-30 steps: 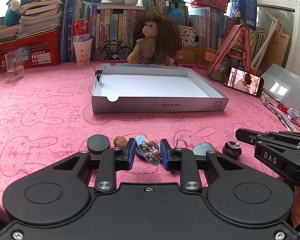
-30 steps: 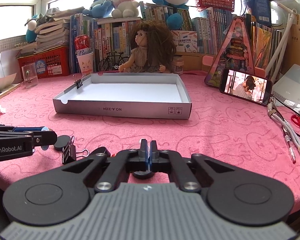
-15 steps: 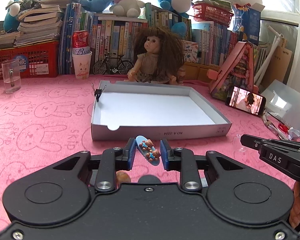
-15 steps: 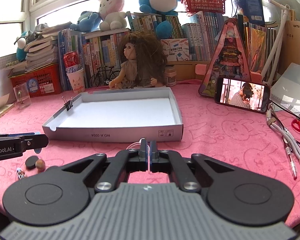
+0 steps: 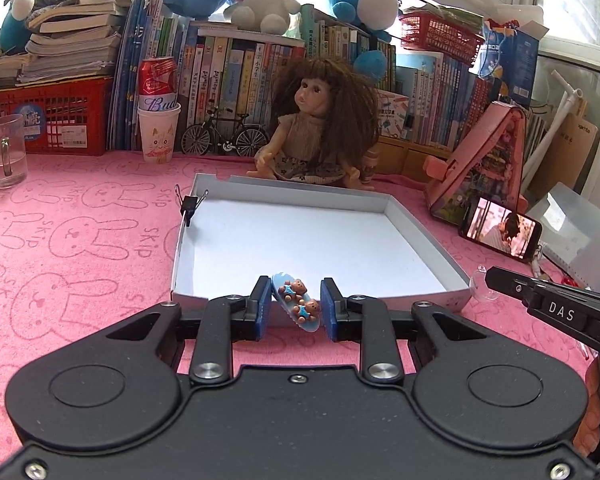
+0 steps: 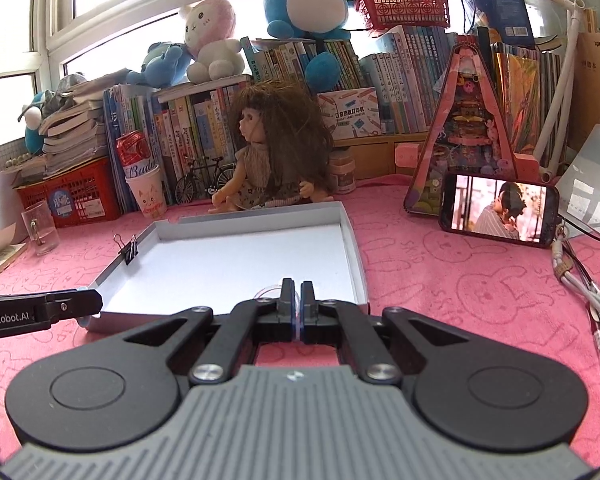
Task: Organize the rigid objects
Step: 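Lift and carry the clip with left tool while right tool carries the cup into the tray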
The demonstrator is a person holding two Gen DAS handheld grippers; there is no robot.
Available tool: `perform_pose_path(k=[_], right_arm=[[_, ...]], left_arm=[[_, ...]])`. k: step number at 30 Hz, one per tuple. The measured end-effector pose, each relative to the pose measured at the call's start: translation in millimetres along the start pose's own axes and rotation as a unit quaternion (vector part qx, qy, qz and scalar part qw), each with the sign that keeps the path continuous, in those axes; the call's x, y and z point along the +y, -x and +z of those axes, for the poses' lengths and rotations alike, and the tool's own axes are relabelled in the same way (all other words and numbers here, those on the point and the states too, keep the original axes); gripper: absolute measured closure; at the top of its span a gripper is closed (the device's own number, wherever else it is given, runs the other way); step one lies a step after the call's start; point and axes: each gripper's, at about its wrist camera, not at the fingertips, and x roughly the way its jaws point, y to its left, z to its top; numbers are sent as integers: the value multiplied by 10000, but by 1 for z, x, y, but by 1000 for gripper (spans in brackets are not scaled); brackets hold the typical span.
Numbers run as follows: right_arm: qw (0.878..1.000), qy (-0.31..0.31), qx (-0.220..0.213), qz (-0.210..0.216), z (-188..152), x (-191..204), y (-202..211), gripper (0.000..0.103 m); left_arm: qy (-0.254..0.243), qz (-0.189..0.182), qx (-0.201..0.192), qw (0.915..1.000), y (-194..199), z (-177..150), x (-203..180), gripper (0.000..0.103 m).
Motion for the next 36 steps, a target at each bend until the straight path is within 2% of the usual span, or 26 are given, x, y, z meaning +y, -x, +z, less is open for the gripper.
perform_pose_path(k=[6,12,22,27,36], right_arm=[[9996,-228,35,176,17,-8,-17,99],[9972,-585,272,374,31,-18,-47,99],[9851,-1177,974,785,35,-29,-102,99],[9799,-1342,1250,782,28,-27,-123,98],[9789,-1290,1415,714,23,-23,-137,98]], left_arm=[[106,-38,94,9999,-22,16,6,78],[161,-66,265,9995,-50,29,9,78],[594,-181,854,9944,-107,48,27,78],[525,-102,967,9939,-123,48,26,78],[405,11,1120,9929,-139,41,21,78]])
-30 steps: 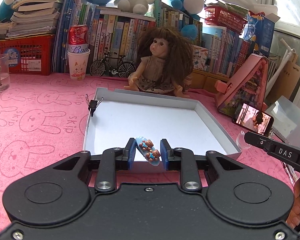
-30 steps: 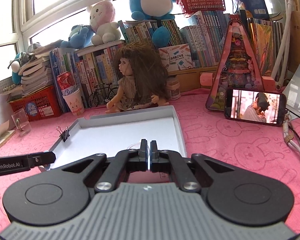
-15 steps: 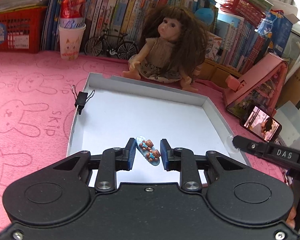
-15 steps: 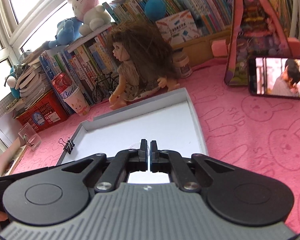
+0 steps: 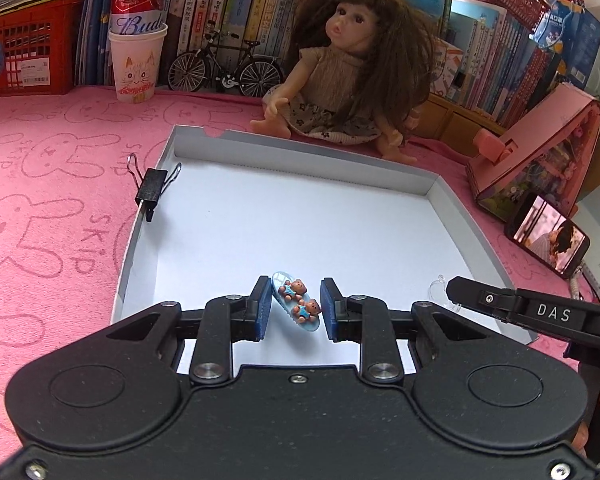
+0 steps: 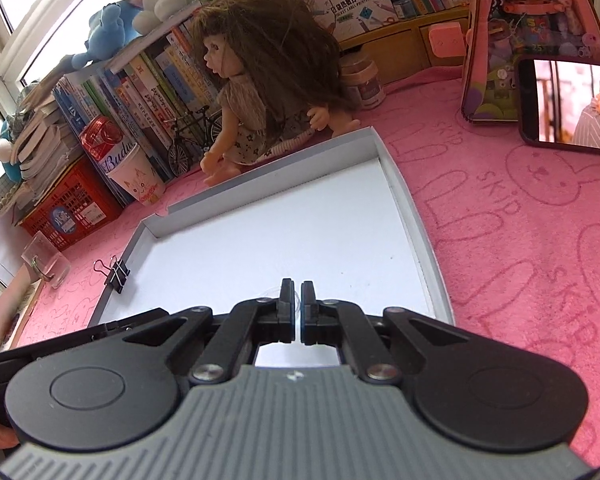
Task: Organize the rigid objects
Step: 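Lift and carry the clip with left tool while right tool carries the cup into the tray, then open left tool releasing the clip while right tool releases the cup in the tray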
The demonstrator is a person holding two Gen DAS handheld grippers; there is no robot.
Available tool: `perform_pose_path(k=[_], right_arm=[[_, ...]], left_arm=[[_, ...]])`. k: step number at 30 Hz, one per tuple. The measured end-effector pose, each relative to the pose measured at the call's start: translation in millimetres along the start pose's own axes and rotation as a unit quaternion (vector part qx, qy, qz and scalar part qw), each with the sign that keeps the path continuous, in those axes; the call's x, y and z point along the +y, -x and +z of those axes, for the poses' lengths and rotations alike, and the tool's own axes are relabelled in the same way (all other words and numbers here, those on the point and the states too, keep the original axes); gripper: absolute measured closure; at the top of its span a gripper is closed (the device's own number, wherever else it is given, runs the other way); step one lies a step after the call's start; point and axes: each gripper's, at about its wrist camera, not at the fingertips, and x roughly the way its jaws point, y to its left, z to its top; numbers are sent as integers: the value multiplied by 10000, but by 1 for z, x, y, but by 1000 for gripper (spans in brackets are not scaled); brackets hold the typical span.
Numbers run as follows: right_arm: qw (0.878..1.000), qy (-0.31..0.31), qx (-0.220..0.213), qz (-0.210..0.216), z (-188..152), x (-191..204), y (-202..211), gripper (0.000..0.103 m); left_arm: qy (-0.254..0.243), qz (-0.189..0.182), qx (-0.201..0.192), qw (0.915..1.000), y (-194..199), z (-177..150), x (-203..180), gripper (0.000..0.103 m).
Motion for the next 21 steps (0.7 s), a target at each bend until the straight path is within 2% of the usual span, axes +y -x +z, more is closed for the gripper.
perform_pose_path(k=[11,15,17,18,19,21], right_arm=[[9997,84,148,-157,-4,1,-9,98],[9998,80,114,-149,-4,2,-6,91],[9998,109,87,-120,-4,3,-4,80],[9998,125,62,-113,-4,3,-2,63],[9998,142,35,-100,-4,3,1,56],[9998,198,-35,-85,-4,4,6,52]], left_arm=[[-182,128,48,9997,-6,-6,-5,78],[-232,117,38,9997,-2,-7,-7,77],[-283,119,-37,9995,3,-7,-9,62],[-299,125,-79,9994,6,-7,-10,59],[-314,128,-127,9993,9,-7,-10,55],[-345,94,-197,9992,16,-7,-11,51]])
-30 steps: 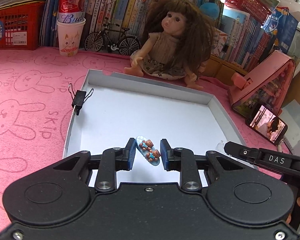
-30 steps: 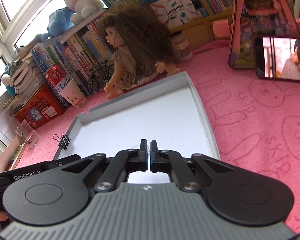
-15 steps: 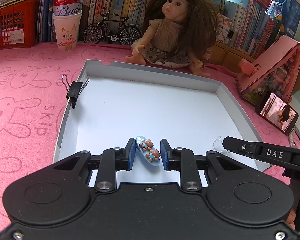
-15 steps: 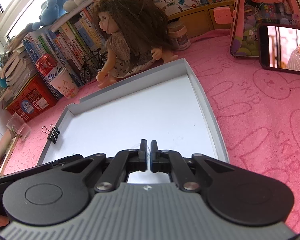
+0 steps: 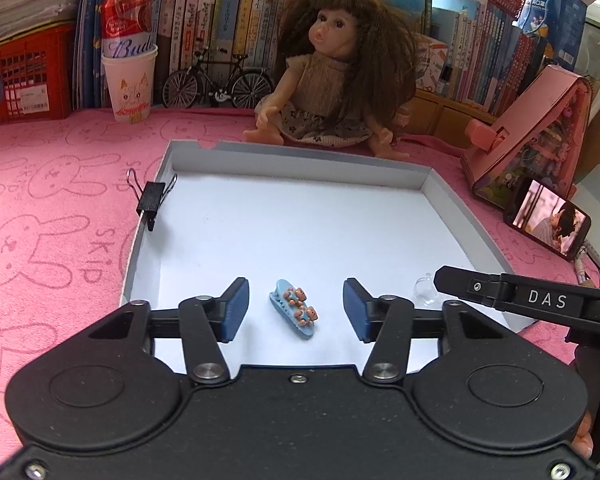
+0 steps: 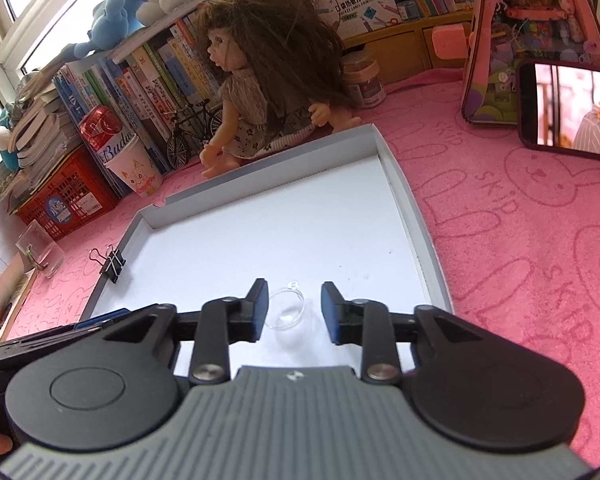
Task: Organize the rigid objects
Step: 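Open left tool releasing the clip while right tool releases the cup in the tray, then withdraw both tools from the tray back toward the remaining objects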
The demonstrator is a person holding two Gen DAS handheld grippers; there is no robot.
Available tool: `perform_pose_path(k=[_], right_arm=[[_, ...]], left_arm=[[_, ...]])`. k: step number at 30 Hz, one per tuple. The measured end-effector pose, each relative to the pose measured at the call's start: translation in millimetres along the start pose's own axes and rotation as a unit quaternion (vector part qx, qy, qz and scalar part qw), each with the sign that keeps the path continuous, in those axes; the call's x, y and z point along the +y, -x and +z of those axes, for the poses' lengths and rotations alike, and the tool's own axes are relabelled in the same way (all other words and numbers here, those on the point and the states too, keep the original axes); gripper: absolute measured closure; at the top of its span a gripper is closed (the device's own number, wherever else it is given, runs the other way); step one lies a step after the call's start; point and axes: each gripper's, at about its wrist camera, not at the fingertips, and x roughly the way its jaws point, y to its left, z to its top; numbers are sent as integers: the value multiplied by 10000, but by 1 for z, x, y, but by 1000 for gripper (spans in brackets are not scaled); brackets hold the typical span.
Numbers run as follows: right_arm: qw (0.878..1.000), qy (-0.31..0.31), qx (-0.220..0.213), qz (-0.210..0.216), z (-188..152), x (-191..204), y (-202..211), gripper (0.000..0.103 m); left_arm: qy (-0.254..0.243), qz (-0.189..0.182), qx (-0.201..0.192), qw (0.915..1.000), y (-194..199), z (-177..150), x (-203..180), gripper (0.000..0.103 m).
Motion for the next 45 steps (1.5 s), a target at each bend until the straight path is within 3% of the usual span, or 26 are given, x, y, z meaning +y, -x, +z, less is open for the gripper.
perform_pose_path(k=[8,16,32,45], right_arm=[[9987,390,-338,1,-9,7,31,31],[9941,833,-691,39,-23,18,63,20],[9839,1409,-1091,-137,-64,27,103,14],[9773,1739,-1197,-171,-102,32,115,11]], left_arm=[[-139,-74,-268,9995,32,-8,-2,28],[-336,-148,-607,9975,68,-26,-10,23],[-656,-243,-1006,9925,114,-71,-19,20],[-935,-280,-1161,9884,128,-107,-24,19]])
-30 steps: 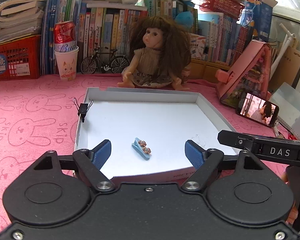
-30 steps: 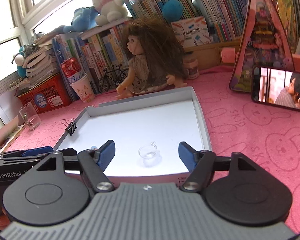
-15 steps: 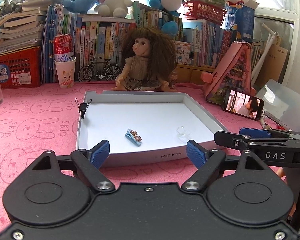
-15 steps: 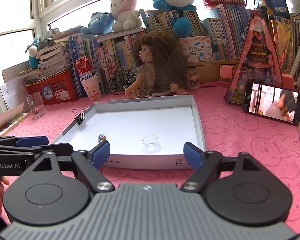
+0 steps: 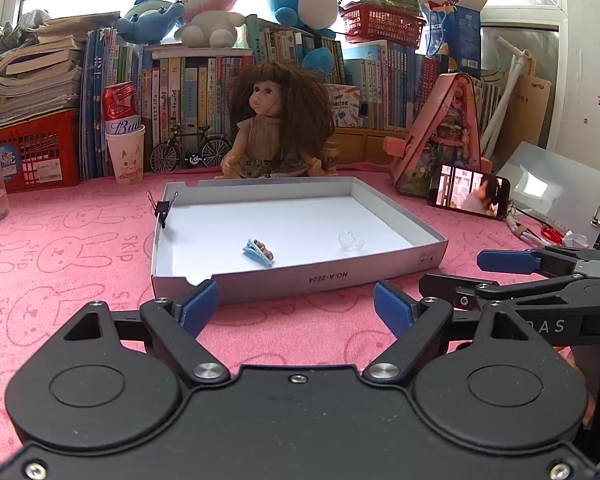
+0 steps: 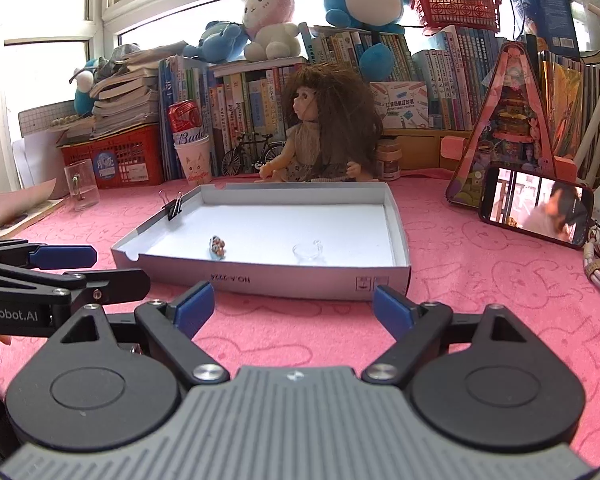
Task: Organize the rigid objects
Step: 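Withdraw both tools from the tray back toward the remaining objects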
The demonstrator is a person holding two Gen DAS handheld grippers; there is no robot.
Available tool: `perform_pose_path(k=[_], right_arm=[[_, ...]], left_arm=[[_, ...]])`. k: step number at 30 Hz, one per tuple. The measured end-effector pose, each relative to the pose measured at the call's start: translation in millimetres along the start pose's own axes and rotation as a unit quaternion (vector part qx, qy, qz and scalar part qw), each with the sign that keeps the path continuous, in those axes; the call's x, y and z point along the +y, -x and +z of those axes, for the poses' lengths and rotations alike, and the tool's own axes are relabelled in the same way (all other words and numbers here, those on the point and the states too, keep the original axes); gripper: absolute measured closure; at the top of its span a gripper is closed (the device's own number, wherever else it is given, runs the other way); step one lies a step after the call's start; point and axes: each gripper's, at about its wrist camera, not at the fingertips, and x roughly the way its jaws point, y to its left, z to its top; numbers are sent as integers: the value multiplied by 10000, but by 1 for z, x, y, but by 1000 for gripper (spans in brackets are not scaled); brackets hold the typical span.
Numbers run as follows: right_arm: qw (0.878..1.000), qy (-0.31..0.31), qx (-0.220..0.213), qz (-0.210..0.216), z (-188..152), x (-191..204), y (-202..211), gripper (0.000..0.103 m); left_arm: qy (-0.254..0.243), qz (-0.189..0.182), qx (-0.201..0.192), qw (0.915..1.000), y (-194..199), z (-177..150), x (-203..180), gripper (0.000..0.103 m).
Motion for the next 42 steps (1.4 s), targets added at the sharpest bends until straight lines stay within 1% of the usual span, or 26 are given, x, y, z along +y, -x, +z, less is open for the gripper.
perform_pose_path(k=[9,11,16,19,24,27,30,32,36,38,42], right_arm=[[9998,161,-37,-53,-21,10,8,8],[9998,152,-27,-96,-25,11,10,8],[9998,77,-66,-173,-36,11,17,6],[9997,124,-88,-211,-42,12,22,6],[9989,222,-222,-359,-47,10,32,6],[9977,223,-364,-525,-50,8,38,6],[9959,306,-510,-684,-55,6,43,6],[9951,418,-548,-711,-58,6,47,6],[9943,589,-525,-710,-63,7,50,6],[9944,600,-495,-721,-64,8,49,6],[9951,618,-409,-649,-66,10,46,10]], left_arm=[[-210,184,-68,9996,10,-21,-2,19],[-198,246,-68,9995,11,-25,-1,19],[-79,253,-84,9996,18,-35,6,19],[-73,338,-112,9993,22,-40,9,19],[-10,415,-67,9991,28,-48,17,24],[66,511,-14,9987,33,-53,22,28],[102,684,-110,9975,44,-58,27,28],[43,753,-185,9970,50,-61,28,28],[-61,796,-94,9968,53,-67,31,29],[-59,817,-29,9966,52,-69,31,32],[-29,774,55,9970,49,-73,31,34]])
